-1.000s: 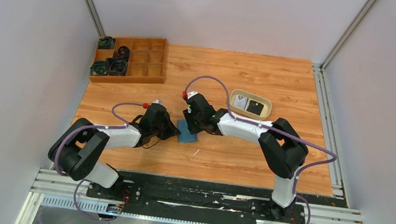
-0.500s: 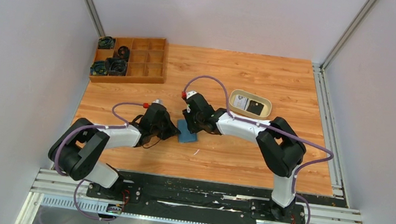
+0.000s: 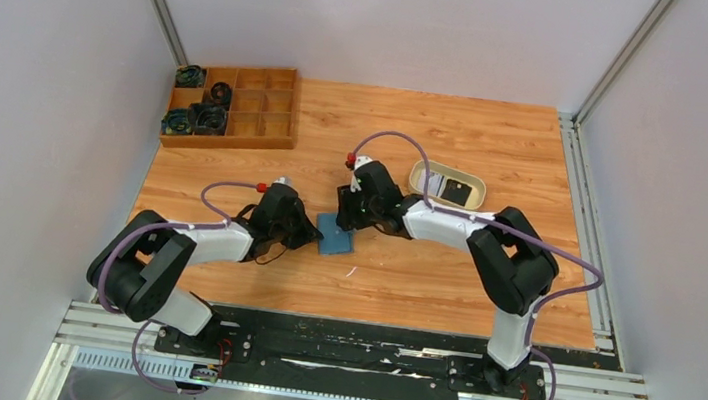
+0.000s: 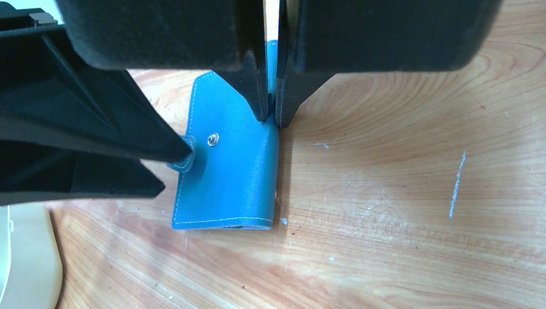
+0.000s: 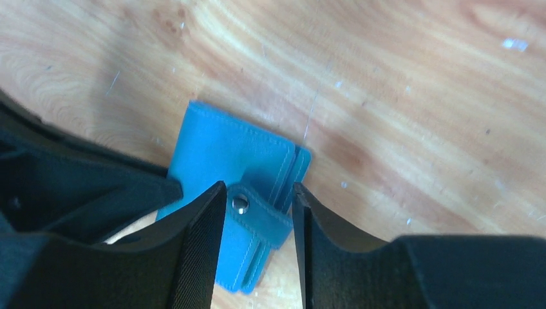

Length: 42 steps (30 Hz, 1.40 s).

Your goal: Take the credit cards out of the card holder

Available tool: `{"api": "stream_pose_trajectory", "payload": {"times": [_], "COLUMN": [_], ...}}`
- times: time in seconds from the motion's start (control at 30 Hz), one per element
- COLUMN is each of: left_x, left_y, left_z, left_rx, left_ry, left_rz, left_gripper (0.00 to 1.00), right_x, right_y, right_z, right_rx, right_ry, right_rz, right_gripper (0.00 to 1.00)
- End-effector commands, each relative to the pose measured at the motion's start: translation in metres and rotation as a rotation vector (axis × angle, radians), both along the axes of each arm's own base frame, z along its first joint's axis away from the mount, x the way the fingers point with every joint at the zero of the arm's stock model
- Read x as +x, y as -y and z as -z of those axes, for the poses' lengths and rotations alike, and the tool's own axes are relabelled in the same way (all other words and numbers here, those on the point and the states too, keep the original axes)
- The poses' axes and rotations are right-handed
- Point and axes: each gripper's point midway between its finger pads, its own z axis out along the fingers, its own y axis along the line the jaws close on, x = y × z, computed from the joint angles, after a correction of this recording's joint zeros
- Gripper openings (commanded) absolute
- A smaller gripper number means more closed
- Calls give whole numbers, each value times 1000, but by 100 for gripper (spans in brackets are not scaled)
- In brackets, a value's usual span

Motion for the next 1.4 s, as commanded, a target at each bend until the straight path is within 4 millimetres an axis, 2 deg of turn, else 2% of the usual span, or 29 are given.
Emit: {"api": "stream_pose_trajectory", "payload": {"times": [0.0,0.17,0.37,0.57,0.83,1.37], "left_x": [-38,-33,-27,-30,-33,-40], "left_y": [-35,-30,-22,-30,-34,-29], "left_z": [48,44,41,52,62,78], "left_rx": [183,154,105,103,108,96], "left_ry": [-162,-111,-59,-80,-99,-139], "left_rz": [2,12,35,12,8,44], "left_gripper": [0,0,0,0,0,0], "right_x": [1,2,-5,-14,-25,-1], "right_y": [15,30,30,29,30,16], "right_z": [-9,-5,-9,0,13,13], "right_rx": [180,372,577,750,802,869], "right_ry": [-70,-175,-268,-387,-458,-458], "right_rz": [97,145,152,188,218,233], "right_gripper": [47,48,50,50,49,48]}}
